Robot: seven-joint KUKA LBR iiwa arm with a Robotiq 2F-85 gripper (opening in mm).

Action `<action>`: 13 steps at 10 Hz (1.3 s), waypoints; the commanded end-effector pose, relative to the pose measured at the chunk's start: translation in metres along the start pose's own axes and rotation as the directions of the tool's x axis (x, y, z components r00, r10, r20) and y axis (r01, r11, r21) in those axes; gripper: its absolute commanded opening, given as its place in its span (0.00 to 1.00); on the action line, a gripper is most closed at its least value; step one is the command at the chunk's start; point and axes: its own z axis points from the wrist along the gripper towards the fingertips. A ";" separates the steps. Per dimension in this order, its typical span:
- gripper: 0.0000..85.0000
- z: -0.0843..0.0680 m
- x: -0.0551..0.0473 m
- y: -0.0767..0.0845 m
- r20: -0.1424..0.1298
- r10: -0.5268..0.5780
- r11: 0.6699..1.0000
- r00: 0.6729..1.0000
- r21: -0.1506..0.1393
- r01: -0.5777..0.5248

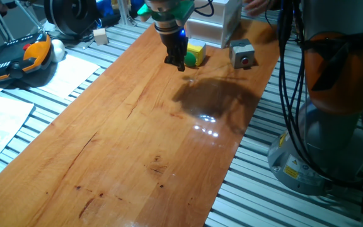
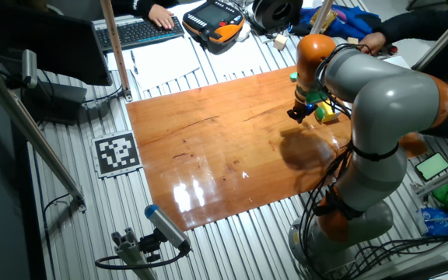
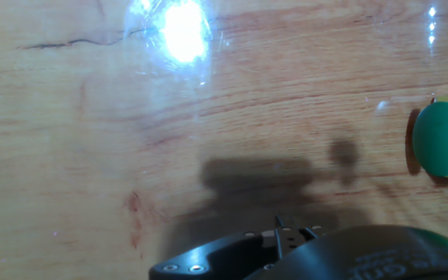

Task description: Press the button horizontally

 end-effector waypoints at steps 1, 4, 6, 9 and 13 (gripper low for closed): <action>0.00 0.000 0.001 0.000 -0.004 0.001 1.000 1.000 0.011 -0.001; 0.00 -0.001 0.002 0.000 -0.005 -0.001 1.000 1.000 0.019 0.001; 0.00 0.000 0.002 0.000 -0.005 -0.007 1.000 1.000 0.008 0.007; 0.00 0.001 0.001 0.002 0.004 -0.015 1.000 1.000 0.005 0.015; 0.00 0.002 0.002 0.003 0.015 -0.015 1.000 1.000 0.004 0.015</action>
